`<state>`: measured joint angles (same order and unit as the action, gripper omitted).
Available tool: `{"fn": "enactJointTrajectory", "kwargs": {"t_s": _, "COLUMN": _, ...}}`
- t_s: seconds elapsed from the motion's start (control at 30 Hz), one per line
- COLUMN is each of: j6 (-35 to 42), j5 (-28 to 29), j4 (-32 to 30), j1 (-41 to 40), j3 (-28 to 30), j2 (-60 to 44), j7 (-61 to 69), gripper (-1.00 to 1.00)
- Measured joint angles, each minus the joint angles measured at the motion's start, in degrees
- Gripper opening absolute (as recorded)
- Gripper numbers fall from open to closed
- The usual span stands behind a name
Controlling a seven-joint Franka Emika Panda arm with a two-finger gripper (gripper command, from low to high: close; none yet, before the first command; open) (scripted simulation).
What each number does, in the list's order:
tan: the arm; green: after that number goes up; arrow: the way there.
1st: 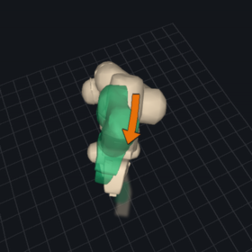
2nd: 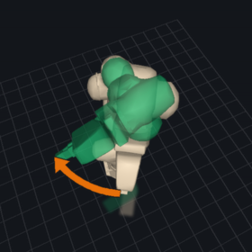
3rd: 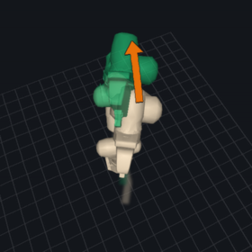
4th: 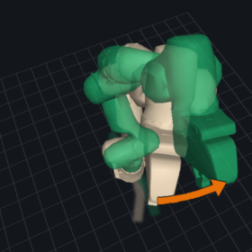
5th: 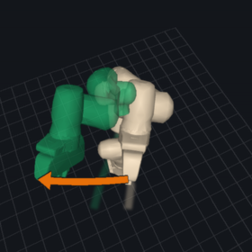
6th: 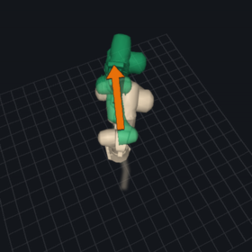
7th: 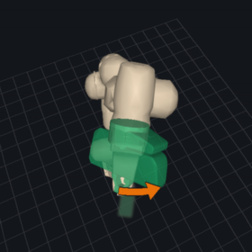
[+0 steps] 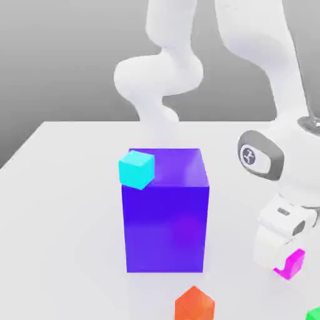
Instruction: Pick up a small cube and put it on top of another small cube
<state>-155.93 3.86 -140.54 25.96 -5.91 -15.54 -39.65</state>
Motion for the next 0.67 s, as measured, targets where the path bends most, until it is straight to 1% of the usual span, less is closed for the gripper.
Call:
{"fn": "enactJointTrajectory", "kwargs": {"t_s": 0.37, "j6": 15.0, "j5": 1.9, "j4": 21.9, "j1": -6.5, "j3": -3.9, "j2": -7.3, "j7": 31.2, "gripper": -1.00}}
{"fn": "enactJointTrajectory", "kwargs": {"t_s": 0.47, "j6": 12.4, "j5": 3.2, "j4": 24.1, "j1": -6.4, "j3": -3.3, "j2": -12.2, "j7": 33.3, "gripper": -1.00}}
{"fn": "enactJointTrajectory", "kwargs": {"t_s": 0.5, "j6": 10.7, "j5": 3.7, "j4": 24.4, "j1": -6.1, "j3": -2.9, "j2": -14.2, "j7": 33.2, "gripper": 1.00}}
{"fn": "enactJointTrajectory", "kwargs": {"t_s": 0.67, "j6": 10.7, "j5": 3.6, "j4": 24.4, "j1": -6.1, "j3": -2.9, "j2": -14.2, "j7": 33.2, "gripper": 1.00}}
